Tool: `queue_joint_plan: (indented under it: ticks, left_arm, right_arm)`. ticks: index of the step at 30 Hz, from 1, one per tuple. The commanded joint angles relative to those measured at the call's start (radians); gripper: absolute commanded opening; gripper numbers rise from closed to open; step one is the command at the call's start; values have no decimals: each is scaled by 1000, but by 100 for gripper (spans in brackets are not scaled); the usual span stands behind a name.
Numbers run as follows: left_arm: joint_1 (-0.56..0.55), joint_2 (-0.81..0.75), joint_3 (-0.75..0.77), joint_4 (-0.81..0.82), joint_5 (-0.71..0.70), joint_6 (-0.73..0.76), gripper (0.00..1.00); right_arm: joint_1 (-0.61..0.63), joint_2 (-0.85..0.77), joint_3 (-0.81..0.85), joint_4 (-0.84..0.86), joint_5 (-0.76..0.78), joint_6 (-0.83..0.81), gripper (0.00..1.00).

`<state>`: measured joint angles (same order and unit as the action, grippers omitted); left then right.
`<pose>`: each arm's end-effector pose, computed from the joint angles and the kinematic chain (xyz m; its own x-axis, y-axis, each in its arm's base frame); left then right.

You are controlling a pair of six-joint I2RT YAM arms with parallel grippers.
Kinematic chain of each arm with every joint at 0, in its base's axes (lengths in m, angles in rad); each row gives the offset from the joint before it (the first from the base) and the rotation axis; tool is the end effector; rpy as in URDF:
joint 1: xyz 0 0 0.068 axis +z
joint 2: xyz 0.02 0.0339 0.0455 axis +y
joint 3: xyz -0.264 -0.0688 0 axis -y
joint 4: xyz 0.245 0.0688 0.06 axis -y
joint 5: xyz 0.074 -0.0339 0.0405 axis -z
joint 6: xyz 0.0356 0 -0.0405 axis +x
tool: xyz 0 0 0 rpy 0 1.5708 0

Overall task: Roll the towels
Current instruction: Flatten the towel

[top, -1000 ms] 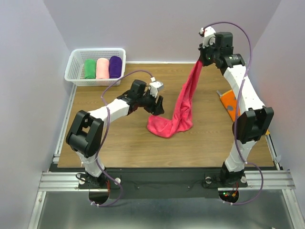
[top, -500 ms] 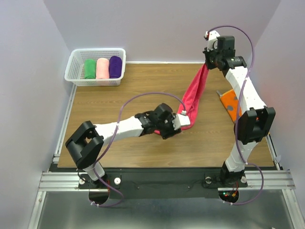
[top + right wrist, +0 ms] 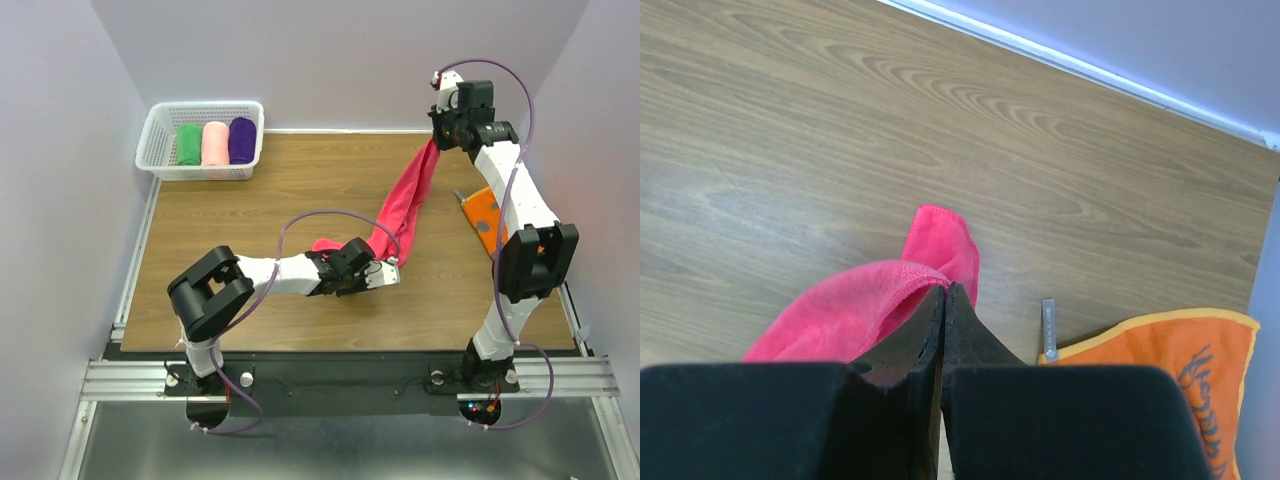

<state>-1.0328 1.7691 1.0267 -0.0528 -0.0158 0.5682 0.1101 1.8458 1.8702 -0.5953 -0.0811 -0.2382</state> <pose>0.1900 -0.3173 0.1727 0.1506 0.7976 -0.5841 0.9158 0.1099 0.3863 0.4244 0.0498 0.3744 -0.4801 -0.2897 -0.8280 -0.2990 0.9414 -0.1560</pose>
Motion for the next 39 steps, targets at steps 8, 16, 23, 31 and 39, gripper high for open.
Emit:
queue_joint_plan:
  ticks: [8, 16, 23, 31, 39]
  left_arm:
    - [10, -268, 27, -189, 108, -5, 0]
    - [78, -462, 139, -423, 453, -57, 0]
    - [509, -284, 202, -526, 724, 102, 0]
    - [734, 2, 282, -435, 743, 122, 18]
    - [855, -40, 380, -383, 611, 82, 49]
  right_arm:
    - [-9, -100, -8, 29, -34, -1, 1]
    - [-12, -240, -80, 26, -13, -4, 0]
    - [-16, -287, -184, 20, -20, -21, 0]
    - [-16, -191, -319, 25, -143, 0, 1]
    - [-15, -31, -274, 63, -171, 10, 1]
